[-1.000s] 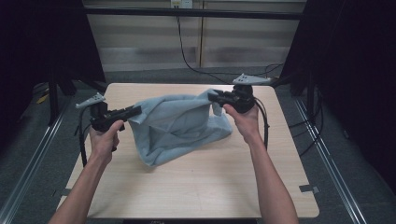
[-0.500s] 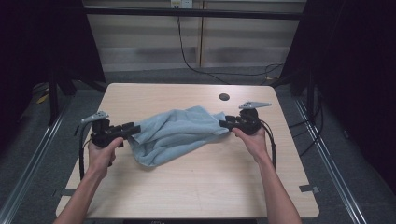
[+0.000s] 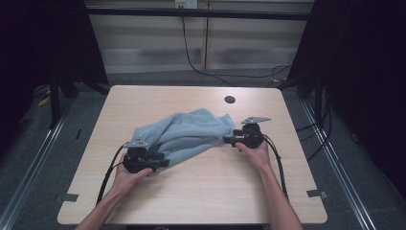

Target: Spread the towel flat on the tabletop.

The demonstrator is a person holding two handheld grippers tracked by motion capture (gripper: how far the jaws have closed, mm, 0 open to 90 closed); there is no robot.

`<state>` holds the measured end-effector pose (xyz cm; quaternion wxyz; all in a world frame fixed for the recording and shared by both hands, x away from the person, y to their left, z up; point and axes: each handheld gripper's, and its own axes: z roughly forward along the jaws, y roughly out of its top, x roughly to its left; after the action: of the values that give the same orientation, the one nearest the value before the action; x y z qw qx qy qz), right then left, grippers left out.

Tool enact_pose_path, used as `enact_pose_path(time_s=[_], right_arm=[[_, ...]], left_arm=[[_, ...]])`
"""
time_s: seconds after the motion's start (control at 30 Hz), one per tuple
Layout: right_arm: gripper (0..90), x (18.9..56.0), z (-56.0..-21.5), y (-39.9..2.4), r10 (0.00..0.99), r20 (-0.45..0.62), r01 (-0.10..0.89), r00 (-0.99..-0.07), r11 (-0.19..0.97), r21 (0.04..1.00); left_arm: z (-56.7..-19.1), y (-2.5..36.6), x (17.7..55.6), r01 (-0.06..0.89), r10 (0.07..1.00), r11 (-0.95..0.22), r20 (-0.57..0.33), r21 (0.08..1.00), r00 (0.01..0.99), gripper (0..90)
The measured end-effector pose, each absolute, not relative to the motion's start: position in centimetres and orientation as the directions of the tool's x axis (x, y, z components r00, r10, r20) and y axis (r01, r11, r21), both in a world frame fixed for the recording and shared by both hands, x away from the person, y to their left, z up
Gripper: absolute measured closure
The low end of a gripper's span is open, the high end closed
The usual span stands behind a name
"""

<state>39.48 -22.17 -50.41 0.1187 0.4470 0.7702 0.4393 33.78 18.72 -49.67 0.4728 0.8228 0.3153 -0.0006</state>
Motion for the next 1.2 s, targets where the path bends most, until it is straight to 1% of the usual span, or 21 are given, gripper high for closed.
enact_pose_path(time_s=[0.17,0.23,0.3,0.33,0.37,0.4,0.43,0.5,0.53,0.57,0.6,0.63,0.67,0.7,0.77,0.9,0.93,1.0,1.07,1.1,1.2], right_arm=[[35.2,40.3,-50.6,-21.7,0.800,0.201,0.582,-0.566,0.215,0.784],[35.8,40.5,-50.6,-21.6,0.798,0.203,0.584,-0.567,0.216,0.783],[38.9,40.3,-50.6,-21.6,0.793,0.212,0.591,-0.571,0.218,0.777],[39.6,40.1,-50.5,-21.6,0.789,0.219,0.595,-0.574,0.219,0.773],[39.6,40.1,-50.5,-21.6,0.789,0.219,0.595,-0.574,0.219,0.773],[39.5,39.6,-50.4,-21.8,0.786,0.228,0.593,-0.574,0.207,0.778],[39.5,39.6,-50.4,-21.8,0.786,0.228,0.593,-0.574,0.207,0.778],[40.5,38.5,-50.3,-22.1,0.774,0.252,0.597,-0.581,0.195,0.779],[41.4,38.1,-50.4,-22.1,0.763,0.265,0.599,-0.590,0.193,0.777],[41.4,38.1,-50.4,-22.1,0.763,0.265,0.599,-0.590,0.193,0.777],[41.6,37.5,-50.4,-21.9,0.750,0.258,0.599,-0.609,0.221,0.770],[41.6,37.2,-50.4,-21.7,0.741,0.256,0.594,-0.621,0.231,0.771],[41.4,37.0,-50.3,-21.5,0.736,0.248,0.586,-0.630,0.240,0.774],[41.2,36.9,-50.1,-21.2,0.734,0.240,0.578,-0.635,0.245,0.778],[40.4,37.0,-49.8,-20.9,0.726,0.238,0.563,-0.645,0.242,0.790],[39.7,37.2,-49.6,-20.1,0.709,0.239,0.549,-0.663,0.244,0.799],[39.6,37.3,-49.9,-19.3,0.703,0.230,0.547,-0.673,0.264,0.795],[38.9,37.3,-50.2,-18.9,0.695,0.235,0.540,-0.680,0.257,0.802],[37.8,37.3,-50.4,-18.5,0.684,0.237,0.532,-0.690,0.257,0.807],[36.8,37.4,-50.6,-18.3,0.687,0.214,0.525,-0.694,0.280,0.804],[33.6,37.7,-51.1,-17.8,0.690,0.198,0.529,-0.697,0.309,0.790]], left_arm=[[-50.4,18.3,33.8,0.510,0.545,-0.376,-0.261,0.774,0.797,49.5],[-50.7,18.3,33.7,0.501,0.569,-0.399,-0.221,0.768,0.792,47.6],[-50.8,18.3,33.6,0.488,0.574,-0.425,-0.191,0.762,0.796,48.8],[-50.8,18.2,33.5,0.469,0.584,-0.446,-0.150,0.762,0.798,54.0],[-50.8,18.2,33.5,0.469,0.584,-0.446,-0.150,0.762,0.798,62.1],[-50.6,18.2,33.4,0.451,0.586,-0.474,-0.112,0.756,0.803,67.2],[-50.6,18.2,33.4,0.451,0.586,-0.474,-0.112,0.756,0.803,74.6],[-50.2,18.8,33.5,0.470,0.584,-0.444,-0.151,0.763,0.797,81.9],[-49.8,19.1,33.4,0.470,0.576,-0.418,-0.173,0.778,0.799,83.0],[-49.8,19.1,33.4,0.470,0.576,-0.418,-0.173,0.778,0.799,83.5],[-48.2,20.0,33.1,0.461,0.543,-0.323,-0.237,0.827,0.805,84.1],[-47.3,20.4,33.0,0.459,0.528,-0.274,-0.267,0.845,0.806,84.6],[-46.5,21.0,32.8,0.454,0.515,-0.225,-0.290,0.862,0.807,84.8],[-46.5,21.0,32.8,0.454,0.515,-0.225,-0.290,0.862,0.807,84.9],[-44.8,22.5,32.6,0.448,0.487,-0.113,-0.344,0.887,0.803,85.0],[-45.0,23.7,33.0,0.475,0.499,-0.070,-0.381,0.877,0.778,85.0],[-45.3,24.3,33.3,0.491,0.512,-0.038,-0.405,0.870,0.758,85.0],[-45.3,25.0,33.5,0.505,0.499,-0.004,-0.436,0.863,0.749,85.0],[-45.0,25.2,33.5,0.496,0.497,-0.007,-0.428,0.868,0.755,85.0],[-45.0,25.1,33.4,0.494,0.496,-0.006,-0.426,0.870,0.756,85.0],[-44.9,24.8,33.4,0.491,0.491,-0.006,-0.425,0.871,0.760,84.9]])
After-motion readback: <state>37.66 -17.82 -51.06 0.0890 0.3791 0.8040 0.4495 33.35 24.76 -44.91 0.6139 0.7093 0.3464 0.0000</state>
